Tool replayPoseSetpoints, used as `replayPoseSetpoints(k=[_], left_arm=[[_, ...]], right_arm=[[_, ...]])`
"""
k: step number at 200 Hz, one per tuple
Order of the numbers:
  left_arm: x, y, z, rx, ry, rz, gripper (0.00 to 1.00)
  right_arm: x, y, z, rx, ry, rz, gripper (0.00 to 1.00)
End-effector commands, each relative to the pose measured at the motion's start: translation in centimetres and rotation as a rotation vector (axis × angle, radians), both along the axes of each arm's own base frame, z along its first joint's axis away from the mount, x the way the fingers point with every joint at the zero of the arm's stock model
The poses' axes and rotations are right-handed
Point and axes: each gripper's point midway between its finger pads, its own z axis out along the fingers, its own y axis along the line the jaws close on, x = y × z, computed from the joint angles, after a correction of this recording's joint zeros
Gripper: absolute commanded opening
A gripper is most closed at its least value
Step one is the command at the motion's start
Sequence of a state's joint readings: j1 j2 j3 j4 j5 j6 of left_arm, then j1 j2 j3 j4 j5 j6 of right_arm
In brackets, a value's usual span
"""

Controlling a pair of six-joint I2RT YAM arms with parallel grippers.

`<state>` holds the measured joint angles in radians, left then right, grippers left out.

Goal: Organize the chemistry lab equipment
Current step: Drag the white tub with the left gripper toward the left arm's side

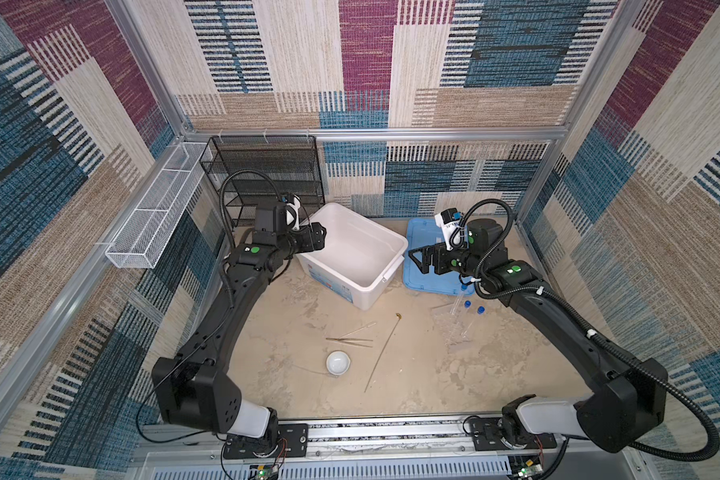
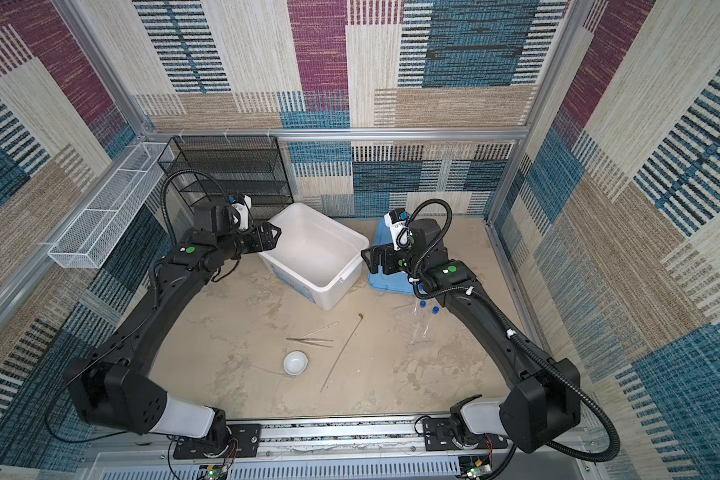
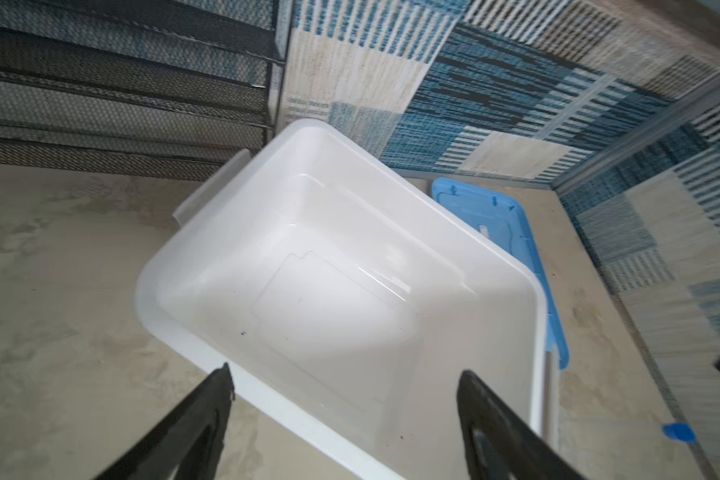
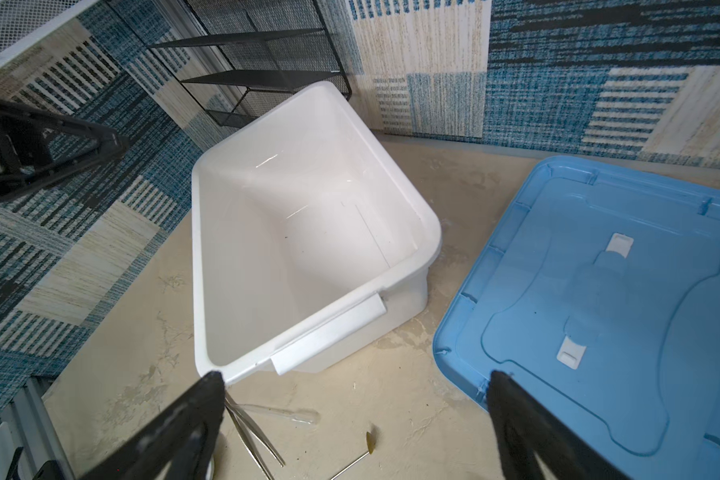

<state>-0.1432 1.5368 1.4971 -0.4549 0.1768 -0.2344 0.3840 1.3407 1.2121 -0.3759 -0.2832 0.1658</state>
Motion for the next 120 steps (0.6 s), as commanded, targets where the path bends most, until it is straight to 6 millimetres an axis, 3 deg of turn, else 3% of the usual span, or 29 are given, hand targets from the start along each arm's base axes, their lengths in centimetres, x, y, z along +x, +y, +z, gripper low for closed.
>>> replayPoseSetpoints(k=[1, 34, 64, 120], left_arm=[[2.3, 1.1, -0.9, 0.123, -0.002, -0.065, 0.86], [6.1, 2.7, -2.1, 0.214, 0.022, -0.065, 0.87], [8.6, 3.6, -4.4, 0.241, 0.073, -0.094, 0.86], [10.2, 3.2, -8.7, 0.261, 0.151, -0.165, 0.78]], right_arm=[[0.3, 0.1, 0.2, -0.011, -0.030, 0.005, 0.99], [0.5, 0.4, -0.5, -0.031, -0.031, 0.030, 0.99], [0.9, 0.8, -1.7, -0.034, -0.001, 0.043, 0.99], [1.2, 0.9, -2.3, -0.034, 0.005, 0.042, 0.99]])
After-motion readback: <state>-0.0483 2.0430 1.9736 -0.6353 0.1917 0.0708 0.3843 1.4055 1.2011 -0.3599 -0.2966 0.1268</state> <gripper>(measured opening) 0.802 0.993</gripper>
